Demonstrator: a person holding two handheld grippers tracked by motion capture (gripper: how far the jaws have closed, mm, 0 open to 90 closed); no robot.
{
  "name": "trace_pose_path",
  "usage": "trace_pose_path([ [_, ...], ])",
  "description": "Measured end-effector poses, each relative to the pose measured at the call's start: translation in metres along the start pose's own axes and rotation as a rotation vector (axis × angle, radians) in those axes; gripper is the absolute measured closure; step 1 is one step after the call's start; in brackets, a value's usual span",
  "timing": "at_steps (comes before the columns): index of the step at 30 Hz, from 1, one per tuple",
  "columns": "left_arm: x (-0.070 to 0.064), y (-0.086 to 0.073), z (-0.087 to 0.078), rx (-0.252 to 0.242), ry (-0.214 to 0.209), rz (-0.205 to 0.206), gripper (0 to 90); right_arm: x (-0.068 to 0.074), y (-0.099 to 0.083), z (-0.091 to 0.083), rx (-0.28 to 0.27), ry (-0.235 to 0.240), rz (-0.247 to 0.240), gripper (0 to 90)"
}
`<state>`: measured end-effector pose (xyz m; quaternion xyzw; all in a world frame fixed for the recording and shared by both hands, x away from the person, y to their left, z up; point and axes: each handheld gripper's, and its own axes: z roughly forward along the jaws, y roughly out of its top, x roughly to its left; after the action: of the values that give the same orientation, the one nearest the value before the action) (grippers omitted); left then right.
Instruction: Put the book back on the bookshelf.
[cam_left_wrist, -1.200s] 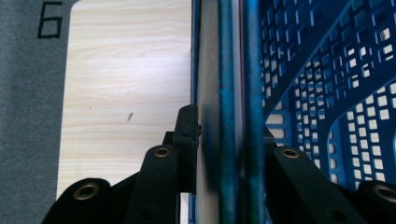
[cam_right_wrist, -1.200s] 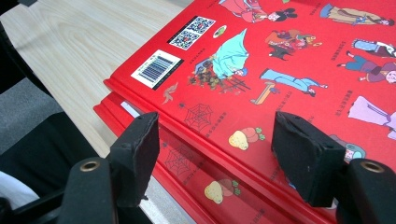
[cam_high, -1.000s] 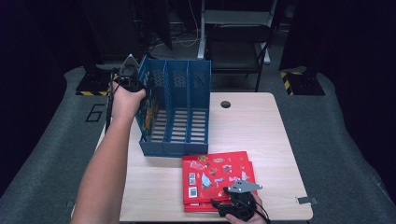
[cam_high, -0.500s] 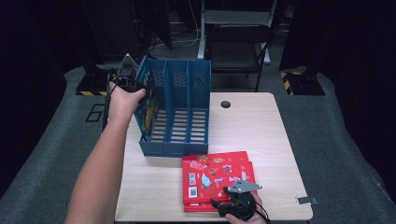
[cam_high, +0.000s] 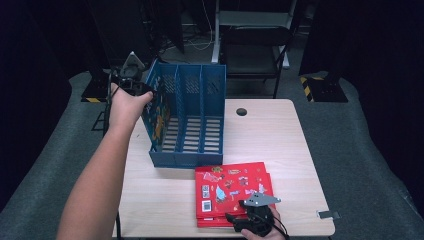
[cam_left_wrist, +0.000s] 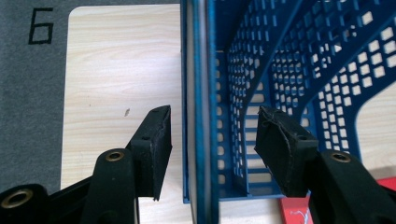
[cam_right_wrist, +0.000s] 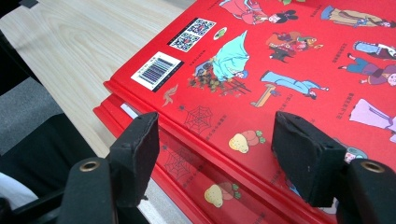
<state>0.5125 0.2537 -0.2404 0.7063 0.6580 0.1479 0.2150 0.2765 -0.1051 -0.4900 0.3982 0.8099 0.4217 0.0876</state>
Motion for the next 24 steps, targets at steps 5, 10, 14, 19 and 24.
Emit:
trace_pose_path([
  [5, -0.001, -0.001, -0.012, -0.015, 0.020, 0.012, 45.9, 0.000, 0.000, 0.000, 0.001, 0.000, -0.002, 31.9],
  [10, 0.002, -0.001, -0.025, -0.025, 0.030, 0.032, 45.9, 0.000, 0.000, 0.000, 0.001, 0.000, -0.003, 31.9],
  [14, 0.003, -0.003, -0.034, -0.028, 0.027, 0.029, 46.0, 0.000, 0.000, 0.001, -0.003, -0.006, -0.006, 31.9],
  [19, 0.005, -0.004, -0.045, -0.032, 0.019, 0.030, 46.0, 0.001, 0.000, 0.001, -0.008, -0.010, 0.002, 31.9],
  [24, 0.004, -0.006, -0.057, -0.041, 0.012, 0.046, 46.3, 0.001, 0.000, 0.001, -0.006, -0.001, -0.003, 31.9],
])
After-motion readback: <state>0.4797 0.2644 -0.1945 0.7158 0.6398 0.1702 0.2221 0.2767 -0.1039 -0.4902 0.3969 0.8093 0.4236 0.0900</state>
